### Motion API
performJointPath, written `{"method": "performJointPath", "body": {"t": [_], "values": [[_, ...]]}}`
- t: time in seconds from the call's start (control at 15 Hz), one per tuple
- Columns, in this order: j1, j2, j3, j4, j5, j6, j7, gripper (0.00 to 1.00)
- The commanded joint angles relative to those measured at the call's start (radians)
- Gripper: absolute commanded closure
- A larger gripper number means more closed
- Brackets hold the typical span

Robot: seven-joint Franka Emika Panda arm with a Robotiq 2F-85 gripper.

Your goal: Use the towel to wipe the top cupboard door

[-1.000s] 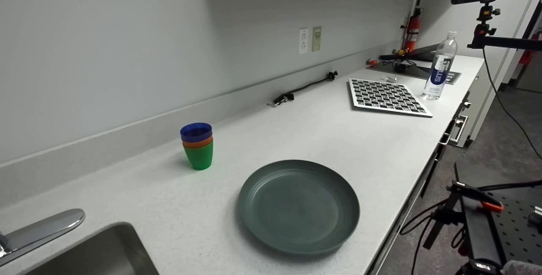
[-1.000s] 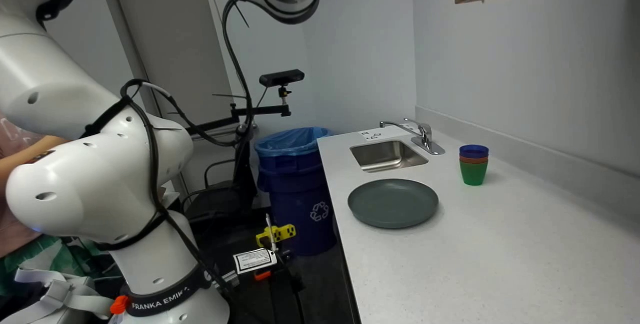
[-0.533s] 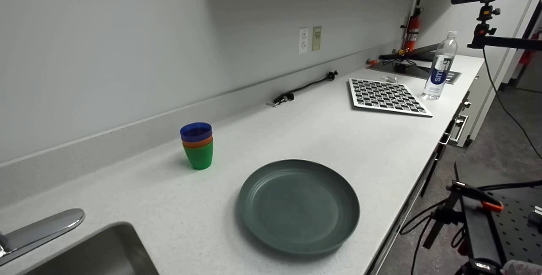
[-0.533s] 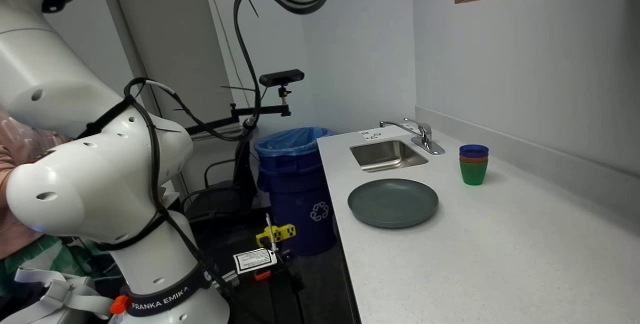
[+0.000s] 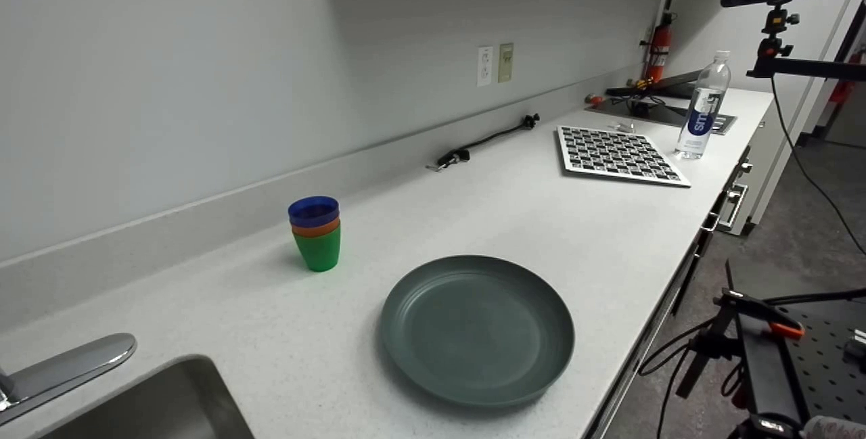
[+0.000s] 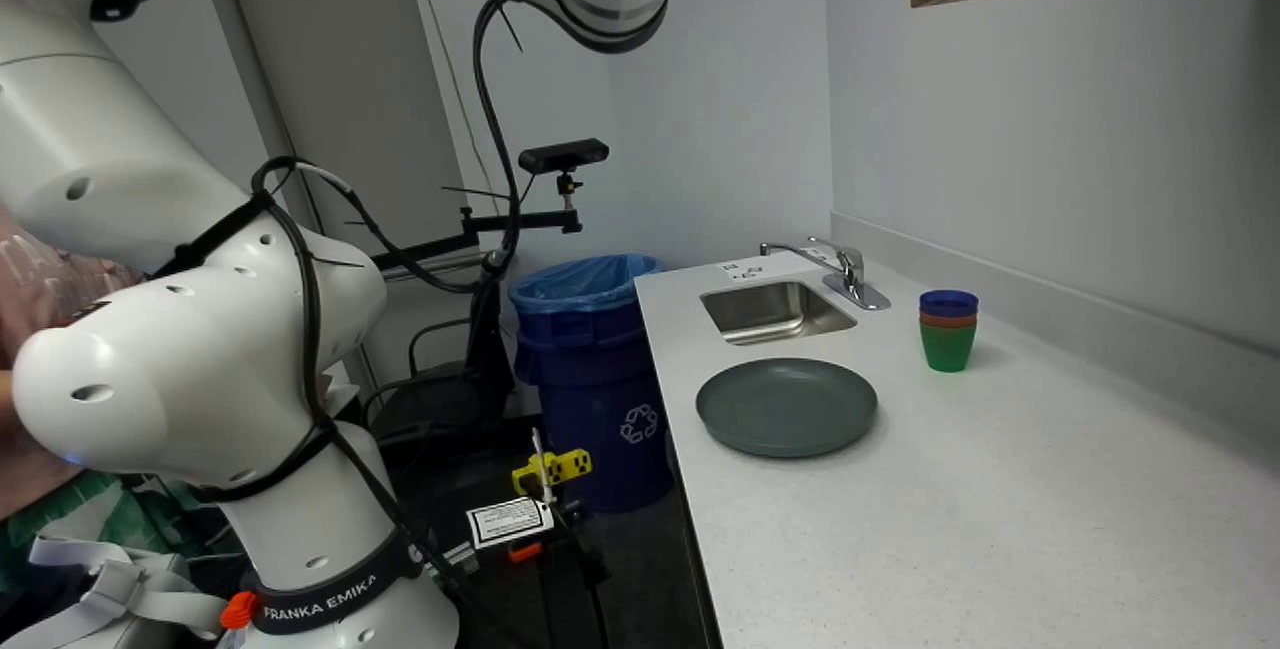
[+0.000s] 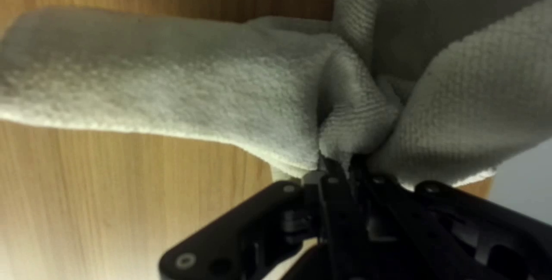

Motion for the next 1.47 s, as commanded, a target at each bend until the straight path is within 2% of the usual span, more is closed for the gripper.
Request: {"method": "performJointPath", "body": {"t": [0.0, 0.27, 0.6, 0.73, 1.0, 1.4], "values": [[-0.034, 0.068, 0.003, -0.047, 0.005, -0.052, -0.017, 0.98], [-0.089, 0.081, 0.025, -0.137, 0.018, -0.066, -0.042, 0.98], [-0.177, 0.093, 0.076, -0.177, 0.019, -0.212, -0.046, 0.98], [-0.175, 0.095, 0.073, -0.168, 0.005, -0.262, -0.03, 0.98], [-0.085, 0.053, 0.012, -0.154, -0.015, -0.275, -0.01, 0.98], [0.123, -0.063, -0.126, -0.158, -0.023, -0.15, 0.003, 0.98]]}}
